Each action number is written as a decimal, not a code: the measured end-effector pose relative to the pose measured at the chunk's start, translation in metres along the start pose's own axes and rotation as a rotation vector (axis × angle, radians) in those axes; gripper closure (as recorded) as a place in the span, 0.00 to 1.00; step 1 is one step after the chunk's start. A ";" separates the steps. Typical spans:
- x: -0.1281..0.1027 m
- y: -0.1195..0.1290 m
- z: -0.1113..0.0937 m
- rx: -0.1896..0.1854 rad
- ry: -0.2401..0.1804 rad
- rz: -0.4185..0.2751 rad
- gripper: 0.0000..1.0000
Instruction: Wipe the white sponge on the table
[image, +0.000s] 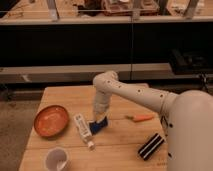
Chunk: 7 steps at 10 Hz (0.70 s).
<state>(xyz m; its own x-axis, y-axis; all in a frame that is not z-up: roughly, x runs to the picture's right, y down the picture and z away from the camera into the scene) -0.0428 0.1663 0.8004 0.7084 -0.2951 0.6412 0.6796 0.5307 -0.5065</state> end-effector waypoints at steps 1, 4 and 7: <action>-0.002 0.008 0.002 -0.028 0.008 -0.013 1.00; 0.016 0.041 0.009 -0.083 0.033 0.030 1.00; 0.063 0.079 0.011 -0.085 0.059 0.151 1.00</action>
<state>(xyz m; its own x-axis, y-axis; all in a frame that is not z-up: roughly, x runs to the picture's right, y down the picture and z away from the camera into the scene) 0.0531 0.1981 0.8070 0.8120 -0.2641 0.5205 0.5763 0.5043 -0.6431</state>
